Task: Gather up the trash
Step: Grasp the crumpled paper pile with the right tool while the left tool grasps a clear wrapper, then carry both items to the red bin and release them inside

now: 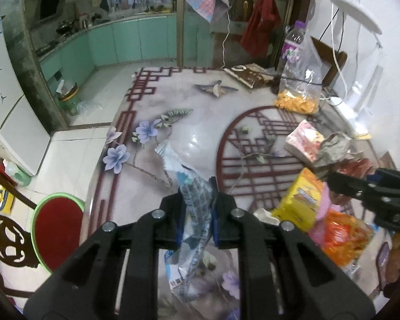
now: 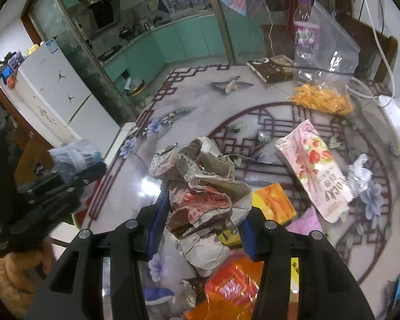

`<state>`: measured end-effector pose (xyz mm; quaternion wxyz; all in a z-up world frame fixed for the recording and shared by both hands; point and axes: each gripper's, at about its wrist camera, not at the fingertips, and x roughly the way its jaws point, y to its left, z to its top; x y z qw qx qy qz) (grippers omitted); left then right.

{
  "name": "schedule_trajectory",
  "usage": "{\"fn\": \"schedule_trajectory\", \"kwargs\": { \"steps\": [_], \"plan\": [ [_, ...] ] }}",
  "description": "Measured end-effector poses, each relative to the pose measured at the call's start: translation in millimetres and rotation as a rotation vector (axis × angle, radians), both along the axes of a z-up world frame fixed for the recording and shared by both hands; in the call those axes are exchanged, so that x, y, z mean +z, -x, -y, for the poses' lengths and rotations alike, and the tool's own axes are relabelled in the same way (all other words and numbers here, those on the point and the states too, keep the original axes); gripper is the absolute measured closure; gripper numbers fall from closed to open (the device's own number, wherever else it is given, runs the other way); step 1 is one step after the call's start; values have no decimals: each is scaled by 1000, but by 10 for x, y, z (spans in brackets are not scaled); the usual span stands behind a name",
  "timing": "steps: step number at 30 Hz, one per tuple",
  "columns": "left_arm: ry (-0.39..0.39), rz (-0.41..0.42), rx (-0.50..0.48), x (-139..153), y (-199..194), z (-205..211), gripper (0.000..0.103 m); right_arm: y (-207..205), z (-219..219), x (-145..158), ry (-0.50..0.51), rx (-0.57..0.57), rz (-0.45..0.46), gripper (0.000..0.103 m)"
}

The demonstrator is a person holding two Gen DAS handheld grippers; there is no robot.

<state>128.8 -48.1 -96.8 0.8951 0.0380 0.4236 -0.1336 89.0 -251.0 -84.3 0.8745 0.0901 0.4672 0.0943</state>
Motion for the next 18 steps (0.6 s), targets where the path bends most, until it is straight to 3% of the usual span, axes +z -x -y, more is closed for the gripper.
{"fn": "schedule_trajectory", "kwargs": {
  "steps": [6, 18],
  "plan": [
    [10, 37, -12, 178, 356, -61, 88, 235, -123, 118, 12, 5, 28, 56],
    [16, 85, 37, 379, 678, -343, 87, 445, -458, 366, 25, 56, 95, 56]
  ]
}}
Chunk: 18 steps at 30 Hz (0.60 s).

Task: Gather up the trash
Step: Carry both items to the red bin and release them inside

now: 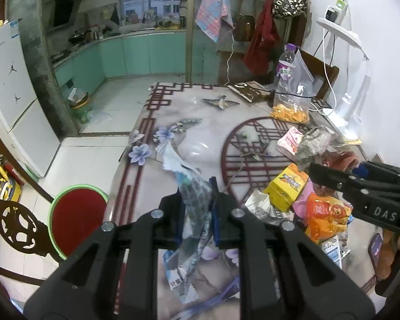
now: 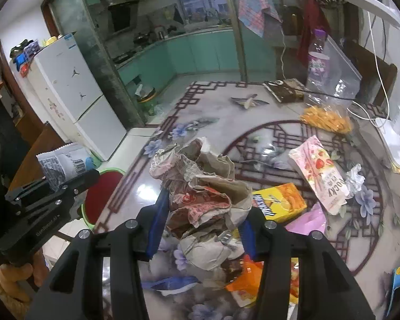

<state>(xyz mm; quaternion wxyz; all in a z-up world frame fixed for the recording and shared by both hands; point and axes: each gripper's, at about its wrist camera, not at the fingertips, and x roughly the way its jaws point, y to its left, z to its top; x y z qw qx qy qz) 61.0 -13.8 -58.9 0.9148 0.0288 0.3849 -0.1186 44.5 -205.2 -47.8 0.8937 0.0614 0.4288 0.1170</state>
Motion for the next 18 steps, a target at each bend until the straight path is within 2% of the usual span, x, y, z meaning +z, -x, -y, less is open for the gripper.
{"fn": "schedule_trajectory", "kwargs": {
  "steps": [18],
  "plan": [
    [15, 5, 86, 26, 113, -645, 87, 9, -731, 48, 18, 102, 10, 56]
  ]
}}
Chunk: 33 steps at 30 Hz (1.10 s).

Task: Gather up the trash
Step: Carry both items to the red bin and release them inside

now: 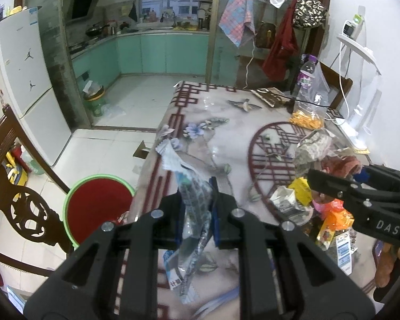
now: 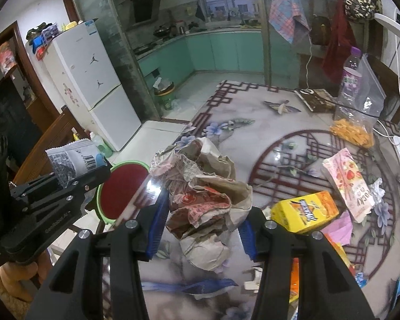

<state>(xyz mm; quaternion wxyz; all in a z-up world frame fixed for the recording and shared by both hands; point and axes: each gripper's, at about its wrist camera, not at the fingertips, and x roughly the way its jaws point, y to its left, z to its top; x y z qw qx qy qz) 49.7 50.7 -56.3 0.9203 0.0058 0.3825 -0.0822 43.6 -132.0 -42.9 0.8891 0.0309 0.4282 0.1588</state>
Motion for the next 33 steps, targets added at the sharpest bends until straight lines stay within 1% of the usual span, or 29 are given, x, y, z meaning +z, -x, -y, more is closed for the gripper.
{"fn": "schedule_trajectory", "kwargs": {
  "steps": [15, 26, 33],
  "plan": [
    [0, -8, 55, -18, -111, -778, 87, -138, -671, -75, 6, 32, -15, 56],
    [-3, -36, 96, -139, -304, -1382, 87, -306, -1208, -197, 12, 52, -45, 56],
    [-10, -66, 153, -275, -492, -1804, 87, -465, -1521, -331, 25, 77, -75, 56]
  ]
}}
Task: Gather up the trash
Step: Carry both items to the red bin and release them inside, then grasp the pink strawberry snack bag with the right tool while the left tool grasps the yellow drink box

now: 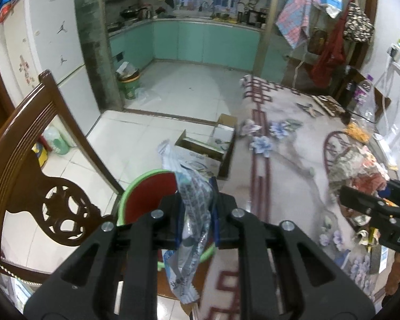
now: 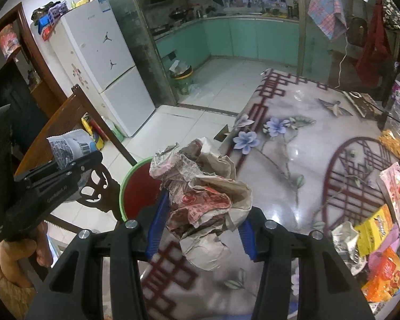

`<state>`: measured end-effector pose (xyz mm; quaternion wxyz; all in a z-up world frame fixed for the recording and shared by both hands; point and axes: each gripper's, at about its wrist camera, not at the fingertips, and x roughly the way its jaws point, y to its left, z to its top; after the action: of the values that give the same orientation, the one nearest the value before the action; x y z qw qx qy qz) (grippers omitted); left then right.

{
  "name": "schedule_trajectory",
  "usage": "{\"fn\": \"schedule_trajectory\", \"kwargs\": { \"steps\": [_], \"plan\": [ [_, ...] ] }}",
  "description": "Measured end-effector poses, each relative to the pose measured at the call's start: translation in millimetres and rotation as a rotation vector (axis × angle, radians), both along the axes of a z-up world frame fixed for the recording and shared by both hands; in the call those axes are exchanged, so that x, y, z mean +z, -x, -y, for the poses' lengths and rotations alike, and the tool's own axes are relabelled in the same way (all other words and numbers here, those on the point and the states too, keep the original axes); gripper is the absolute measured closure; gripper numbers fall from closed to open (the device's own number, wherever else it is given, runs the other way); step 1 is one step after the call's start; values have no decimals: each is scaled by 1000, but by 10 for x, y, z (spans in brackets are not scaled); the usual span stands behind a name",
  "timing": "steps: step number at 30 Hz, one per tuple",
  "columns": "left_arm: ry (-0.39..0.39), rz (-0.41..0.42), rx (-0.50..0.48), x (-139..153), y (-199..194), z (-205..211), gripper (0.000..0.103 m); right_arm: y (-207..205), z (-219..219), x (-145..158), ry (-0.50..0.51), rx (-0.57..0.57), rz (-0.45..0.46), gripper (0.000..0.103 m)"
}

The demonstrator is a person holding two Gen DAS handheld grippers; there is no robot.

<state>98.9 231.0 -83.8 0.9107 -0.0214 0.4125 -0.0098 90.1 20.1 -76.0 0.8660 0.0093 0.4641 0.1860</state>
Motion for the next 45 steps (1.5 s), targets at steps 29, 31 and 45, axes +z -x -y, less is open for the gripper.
{"fn": "schedule_trajectory", "kwargs": {
  "steps": [29, 31, 45],
  "plan": [
    [59, -209, 130, -836, -776, -789, 53, -788, -1048, -855, 50, 196, -161, 46],
    [87, -182, 146, -795, -752, -822, 38, -779, -1058, -848, 52, 196, -150, 45],
    [93, -114, 97, -397, -389, -538, 38, -352, -483, -461, 20, 107, -85, 37]
  ]
}}
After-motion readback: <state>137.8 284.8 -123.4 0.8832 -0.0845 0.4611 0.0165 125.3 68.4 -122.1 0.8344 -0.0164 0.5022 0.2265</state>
